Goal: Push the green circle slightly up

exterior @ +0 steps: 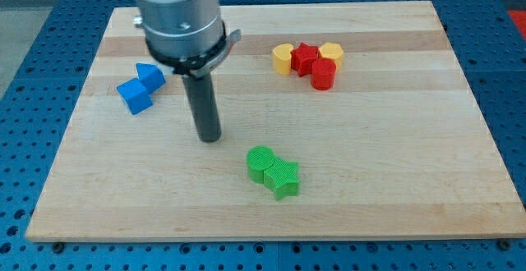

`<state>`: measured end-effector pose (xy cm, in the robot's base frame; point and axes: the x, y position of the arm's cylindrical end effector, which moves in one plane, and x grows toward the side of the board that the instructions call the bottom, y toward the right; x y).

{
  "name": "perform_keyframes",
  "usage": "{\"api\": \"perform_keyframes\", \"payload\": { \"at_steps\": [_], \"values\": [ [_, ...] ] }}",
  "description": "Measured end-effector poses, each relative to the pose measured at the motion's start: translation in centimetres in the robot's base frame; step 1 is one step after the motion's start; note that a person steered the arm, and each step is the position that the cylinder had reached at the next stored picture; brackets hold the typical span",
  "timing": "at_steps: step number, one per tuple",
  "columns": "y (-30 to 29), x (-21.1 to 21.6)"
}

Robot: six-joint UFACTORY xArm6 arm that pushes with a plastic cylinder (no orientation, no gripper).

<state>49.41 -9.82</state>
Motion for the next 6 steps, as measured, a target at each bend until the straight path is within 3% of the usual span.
{"api": "perform_keyframes", "payload": {
  "at_steps": [2, 4, 6],
  "values": [
    [0.0, 6.0],
    [5.7, 10.9],
    [8.3, 11.2]
  ]
}}
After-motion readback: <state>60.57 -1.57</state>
